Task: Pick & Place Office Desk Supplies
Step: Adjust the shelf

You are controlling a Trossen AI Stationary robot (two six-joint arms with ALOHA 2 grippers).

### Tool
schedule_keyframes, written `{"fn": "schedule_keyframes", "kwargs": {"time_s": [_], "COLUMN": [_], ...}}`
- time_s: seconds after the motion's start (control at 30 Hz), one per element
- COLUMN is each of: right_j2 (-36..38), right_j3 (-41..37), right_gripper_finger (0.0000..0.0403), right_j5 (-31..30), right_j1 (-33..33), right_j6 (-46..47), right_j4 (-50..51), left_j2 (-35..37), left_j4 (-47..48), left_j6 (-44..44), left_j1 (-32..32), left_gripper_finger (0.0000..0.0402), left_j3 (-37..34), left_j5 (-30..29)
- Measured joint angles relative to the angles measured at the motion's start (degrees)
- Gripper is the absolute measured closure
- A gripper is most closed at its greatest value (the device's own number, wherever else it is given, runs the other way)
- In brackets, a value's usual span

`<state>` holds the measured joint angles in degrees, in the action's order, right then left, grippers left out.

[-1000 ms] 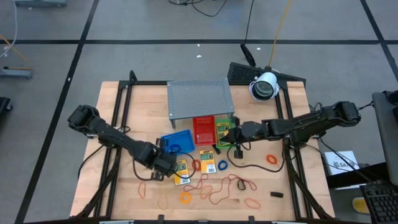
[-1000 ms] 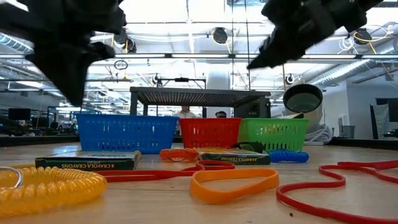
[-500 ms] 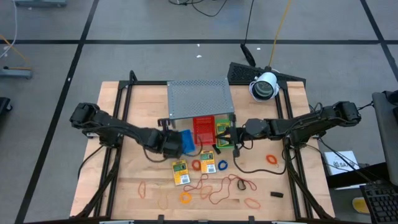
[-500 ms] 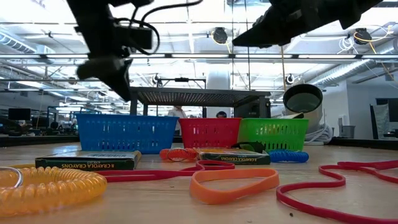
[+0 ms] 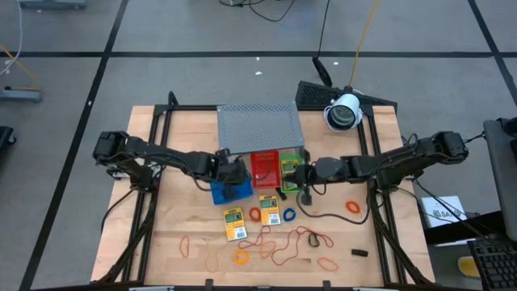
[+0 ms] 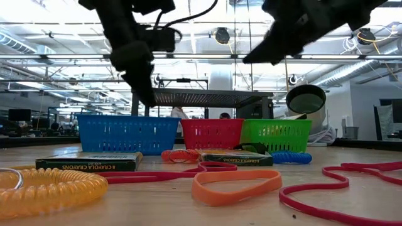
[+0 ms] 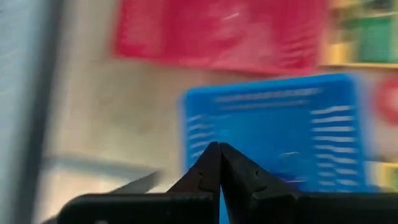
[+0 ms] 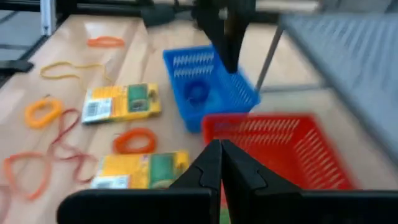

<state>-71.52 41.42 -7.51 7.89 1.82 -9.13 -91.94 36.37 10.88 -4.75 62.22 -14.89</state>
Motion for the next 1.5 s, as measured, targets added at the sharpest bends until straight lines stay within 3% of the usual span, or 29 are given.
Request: {"fn": "schedule_keyframes", "kwargs": {"time_s": [0.13, 0.57, 1.0, 1.2, 1.5], "right_j2": [0.02, 0.02, 0.02, 0.02, 0.02], "right_j3": [-0.01, 0.04, 0.04, 0.06, 0.06], "right_gripper_finger": [0.0403, 0.0403, 0.0403, 0.0403, 0.0403], "right_j5": [-2.62, -7.84, -9.23, -10.73, -10.49], "right_j1": [1.48, 10.29, 11.35, 11.26, 8.85], "right_j6": [6.22, 6.17, 6.50, 8.13, 7.71], "right_j4": [-0.31, -2.14, 0.21, 3.01, 3.90], "left_j2": [0.00, 0.09, 0.09, 0.07, 0.04], "left_j4": [-4.17, -3.75, -5.07, -8.46, -27.11], "left_j6": [-5.96, -12.53, -16.23, -13.71, -13.98], "left_j1": [2.40, 15.72, 22.57, 21.74, 17.38], "left_gripper_finger": [0.0398, 0.0400, 0.0400, 0.0400, 0.0401], "left_j3": [0.00, 0.31, 0.28, 0.28, 0.28], "left_j5": [5.83, 7.97, 7.80, 17.53, 19.42]}}
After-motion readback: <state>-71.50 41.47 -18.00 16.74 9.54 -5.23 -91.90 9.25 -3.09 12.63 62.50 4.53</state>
